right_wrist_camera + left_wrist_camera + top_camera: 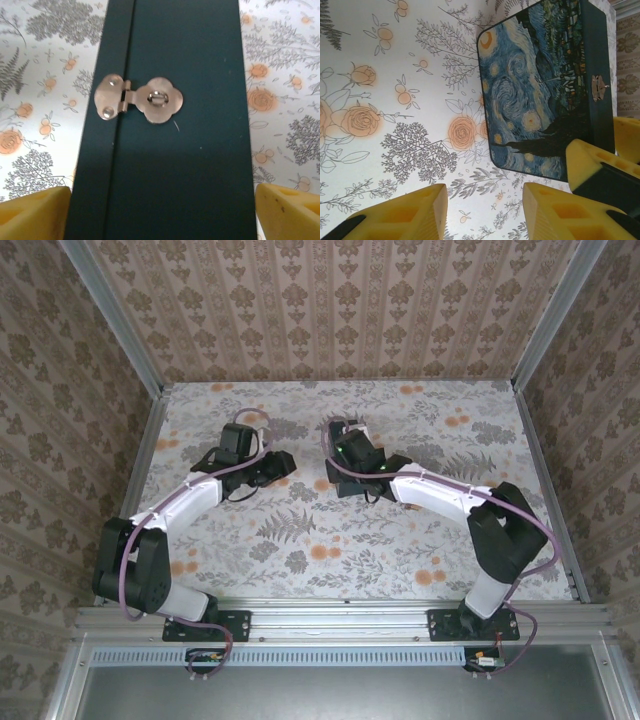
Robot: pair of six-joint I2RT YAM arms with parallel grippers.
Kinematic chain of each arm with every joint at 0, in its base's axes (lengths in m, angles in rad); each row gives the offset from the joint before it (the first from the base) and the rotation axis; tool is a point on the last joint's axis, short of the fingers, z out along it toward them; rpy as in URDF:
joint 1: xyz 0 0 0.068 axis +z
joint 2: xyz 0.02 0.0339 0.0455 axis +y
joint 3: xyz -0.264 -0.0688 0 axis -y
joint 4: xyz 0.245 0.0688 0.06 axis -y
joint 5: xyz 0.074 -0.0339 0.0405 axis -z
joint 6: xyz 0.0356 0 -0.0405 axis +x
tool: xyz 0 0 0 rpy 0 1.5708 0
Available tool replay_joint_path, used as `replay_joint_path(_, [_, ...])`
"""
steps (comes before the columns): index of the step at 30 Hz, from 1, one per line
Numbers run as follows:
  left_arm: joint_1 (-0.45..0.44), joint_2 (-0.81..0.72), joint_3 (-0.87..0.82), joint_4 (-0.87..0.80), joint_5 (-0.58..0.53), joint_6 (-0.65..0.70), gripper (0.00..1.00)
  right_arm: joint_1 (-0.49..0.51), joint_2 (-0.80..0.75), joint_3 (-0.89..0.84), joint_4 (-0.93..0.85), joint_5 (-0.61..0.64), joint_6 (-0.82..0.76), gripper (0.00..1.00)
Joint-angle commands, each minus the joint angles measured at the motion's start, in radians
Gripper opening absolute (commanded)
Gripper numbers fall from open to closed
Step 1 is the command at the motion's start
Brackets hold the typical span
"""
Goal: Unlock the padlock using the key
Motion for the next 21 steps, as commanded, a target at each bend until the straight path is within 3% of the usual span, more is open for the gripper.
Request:
replay_joint_path(1, [0.015,-0.046,-0.016,0.003,0.011,-0.006,0.44,-0.020,0.012,-0.016,0.032,-0.026,0.042,0.82])
replay_joint_path(5, [0.023,-0.063,-0.024,-0.002,0.007,-0.006,0.44,-0.029,-0.018,-0.051,0.073,-0.060,0.068,0.67])
replay_joint_path(9, [0.030,-0.071,-0.030,-0.002,0.005,-0.010,0.44,-0.065,-0.063,-0.116,0.140,-0.173,0.153,0.62])
replay_joint_path(16, [0.037,-0.080,-0.024,-0.008,0.007,-0.011,0.44,-0.163,-0.115,-0.328,0.522,-0.569,0.493,0.64])
replay_joint_path(21, [0.044,-0.086,-0.009,-0.015,0.007,-0.011,0.44,-0.177,-0.074,-0.433,0.714,-0.638,0.672,0.67])
